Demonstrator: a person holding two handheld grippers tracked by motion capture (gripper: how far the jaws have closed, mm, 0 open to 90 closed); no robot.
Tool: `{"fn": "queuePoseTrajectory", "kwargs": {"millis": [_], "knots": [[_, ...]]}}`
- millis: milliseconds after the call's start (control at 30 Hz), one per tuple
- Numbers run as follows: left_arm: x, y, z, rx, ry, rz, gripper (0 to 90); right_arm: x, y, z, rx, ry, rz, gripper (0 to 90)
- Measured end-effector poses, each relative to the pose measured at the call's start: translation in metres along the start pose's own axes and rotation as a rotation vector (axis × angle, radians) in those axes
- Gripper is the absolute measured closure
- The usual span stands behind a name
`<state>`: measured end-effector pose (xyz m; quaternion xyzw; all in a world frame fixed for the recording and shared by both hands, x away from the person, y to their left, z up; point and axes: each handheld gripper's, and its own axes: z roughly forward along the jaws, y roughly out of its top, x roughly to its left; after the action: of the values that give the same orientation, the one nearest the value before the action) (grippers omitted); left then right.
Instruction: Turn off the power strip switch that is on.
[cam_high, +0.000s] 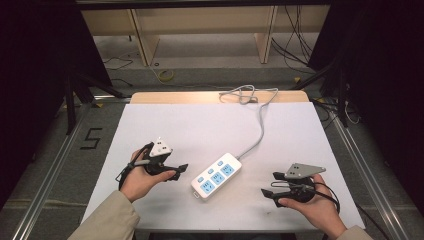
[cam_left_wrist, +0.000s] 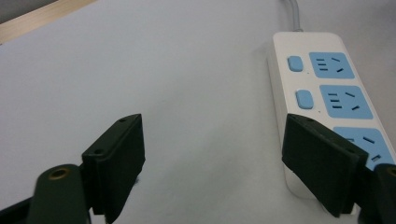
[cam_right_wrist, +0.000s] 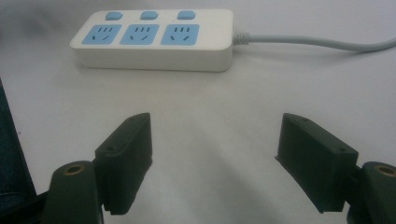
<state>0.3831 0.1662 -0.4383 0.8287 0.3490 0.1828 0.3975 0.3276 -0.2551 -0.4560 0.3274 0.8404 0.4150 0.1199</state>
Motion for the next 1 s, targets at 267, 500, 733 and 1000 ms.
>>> {"fn": "queuePoseTrajectory", "kwargs": {"millis": [267, 500, 733, 1000], "knots": [[-0.001, -0.010, -0.008, -0.022, 0.010, -0.004, 19.7, 0.000, 0.000, -0.001, -0.005, 0.000, 0.006, 26.6], [0.001, -0.022, -0.012, -0.014, 0.020, -0.007, 19.7, -0.001, 0.000, -0.001, -0.007, 0.003, 0.005, 26.3], [0.000, -0.030, -0.019, -0.020, 0.028, -0.009, 19.8, -0.001, -0.001, -0.001, -0.006, 0.003, 0.006, 26.2], [0.000, -0.039, -0.026, -0.013, 0.037, -0.008, 20.4, -0.002, -0.001, -0.001, -0.007, 0.001, 0.005, 26.0]]}}
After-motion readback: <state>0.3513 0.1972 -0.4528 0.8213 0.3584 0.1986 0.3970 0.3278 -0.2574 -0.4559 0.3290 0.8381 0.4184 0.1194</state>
